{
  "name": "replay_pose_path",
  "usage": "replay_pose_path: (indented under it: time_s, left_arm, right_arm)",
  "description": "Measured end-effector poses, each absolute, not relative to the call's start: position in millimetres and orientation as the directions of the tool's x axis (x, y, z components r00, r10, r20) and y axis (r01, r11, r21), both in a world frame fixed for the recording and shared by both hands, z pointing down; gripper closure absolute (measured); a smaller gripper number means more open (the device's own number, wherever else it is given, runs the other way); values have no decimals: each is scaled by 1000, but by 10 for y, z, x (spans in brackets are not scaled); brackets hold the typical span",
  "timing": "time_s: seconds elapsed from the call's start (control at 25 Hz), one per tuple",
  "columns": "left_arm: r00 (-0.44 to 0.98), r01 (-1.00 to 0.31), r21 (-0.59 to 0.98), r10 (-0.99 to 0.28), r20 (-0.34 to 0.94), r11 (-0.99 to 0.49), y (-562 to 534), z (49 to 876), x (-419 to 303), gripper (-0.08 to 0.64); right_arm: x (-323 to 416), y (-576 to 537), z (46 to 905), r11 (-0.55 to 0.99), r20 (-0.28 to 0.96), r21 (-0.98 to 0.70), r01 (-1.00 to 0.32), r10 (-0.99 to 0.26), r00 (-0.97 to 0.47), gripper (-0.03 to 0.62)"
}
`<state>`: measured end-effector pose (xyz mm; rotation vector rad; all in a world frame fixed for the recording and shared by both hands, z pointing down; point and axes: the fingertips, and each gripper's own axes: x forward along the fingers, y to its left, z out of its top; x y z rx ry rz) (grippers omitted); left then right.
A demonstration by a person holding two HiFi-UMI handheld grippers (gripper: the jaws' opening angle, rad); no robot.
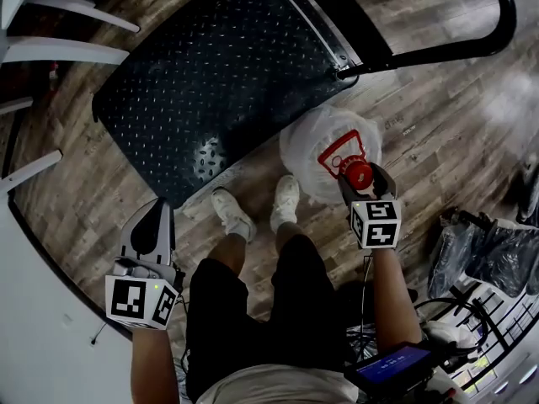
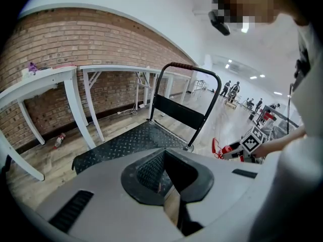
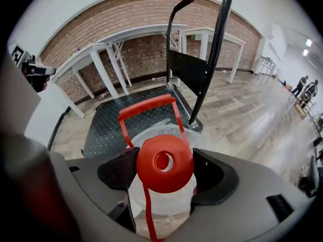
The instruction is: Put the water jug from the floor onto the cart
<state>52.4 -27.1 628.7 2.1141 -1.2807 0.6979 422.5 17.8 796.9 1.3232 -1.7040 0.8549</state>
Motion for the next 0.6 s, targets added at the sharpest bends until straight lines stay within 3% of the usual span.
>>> replay_pose_path:
  time_s: [0.32,0.6]
  left_arm:
    - [389,-912,189,-621,680,-364,-238,6225,462,560]
    - [376,-923,200,-660,650,-329,-264,5964,291,560]
  right_arm:
    - [4289,258,7937,163,880,-28,-986,-464,-101,279]
    - [4245,291,7318,158,853,-1,-987,-516,-83,279]
